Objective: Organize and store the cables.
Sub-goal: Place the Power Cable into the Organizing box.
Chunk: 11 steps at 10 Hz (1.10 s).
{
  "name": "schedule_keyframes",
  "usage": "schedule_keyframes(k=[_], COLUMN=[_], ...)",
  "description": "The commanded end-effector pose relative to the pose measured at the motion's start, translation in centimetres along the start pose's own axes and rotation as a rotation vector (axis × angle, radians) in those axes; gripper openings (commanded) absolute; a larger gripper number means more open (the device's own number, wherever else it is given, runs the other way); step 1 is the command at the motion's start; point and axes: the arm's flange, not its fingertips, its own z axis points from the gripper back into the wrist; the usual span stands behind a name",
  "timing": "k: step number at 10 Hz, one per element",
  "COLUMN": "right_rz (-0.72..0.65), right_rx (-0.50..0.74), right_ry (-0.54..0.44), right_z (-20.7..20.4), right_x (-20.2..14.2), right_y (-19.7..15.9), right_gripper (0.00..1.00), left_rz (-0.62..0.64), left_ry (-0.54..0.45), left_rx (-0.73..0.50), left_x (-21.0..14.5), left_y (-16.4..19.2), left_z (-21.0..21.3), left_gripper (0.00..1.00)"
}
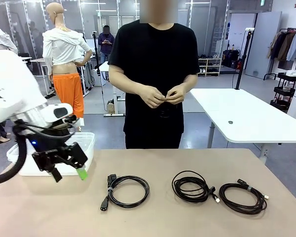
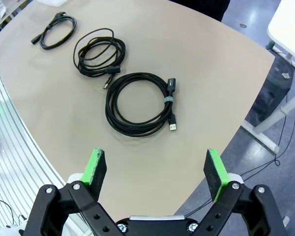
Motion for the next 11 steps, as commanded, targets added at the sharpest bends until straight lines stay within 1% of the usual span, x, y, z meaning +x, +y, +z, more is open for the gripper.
schedule_keyframes(k=[1, 2, 3, 4, 5, 6, 7, 10, 11], right_rz=[0.005, 0.005, 0.005, 0.005, 0.005, 0.005, 0.005, 0.005, 0.005], right_rx=[0.002, 0.002, 0.002, 0.002, 0.002, 0.002, 0.002, 0.002, 0.002], right_ry=[-0.003, -0.003, -0.003, -0.003, -0.003, -0.003, -0.003, -0.003, -0.003], right_z=[0.1, 0.1, 0.1, 0.1, 0.1, 0.1, 0.1, 0.1, 0.1], right_x=[-0.1, -0.1, -0.1, -0.1, -0.1, -0.1, -0.1, -0.1, -0.1], right_y=[0.0, 0.0, 0.0, 0.0, 0.0, 0.0, 0.0, 0.0, 0.0], right_gripper=[1.00, 1.00, 1.00, 1.00, 1.00, 1.00, 1.00, 1.00, 1.00], left_rz=[0.098, 0.136, 0.133, 0.125, 0.136, 0.158, 0.163, 0.250, 0.273], left_ry=[-0.042, -0.084, -0.102, -0.111, -0.130, -0.156, -0.136, -0.165, -0.196], left_rx=[0.053, 0.083, 0.085, 0.099, 0.097, 0.122, 0.123, 0.228, 0.254], left_x=[2.4, 3.5, 4.9, 6.5, 7.8, 9.0, 10.0, 11.9, 12.8], left_y=[-1.8, -2.7, -3.7, -3.9, -4.3, -4.4, -4.8, -4.3, -3.9], left_z=[-2.0, -3.6, -5.4, -7.1, -8.5, -9.8, -11.4, -14.1, -15.0], left_gripper=[1.00, 1.00, 1.00, 1.00, 1.00, 1.00, 1.00, 1.00, 1.00])
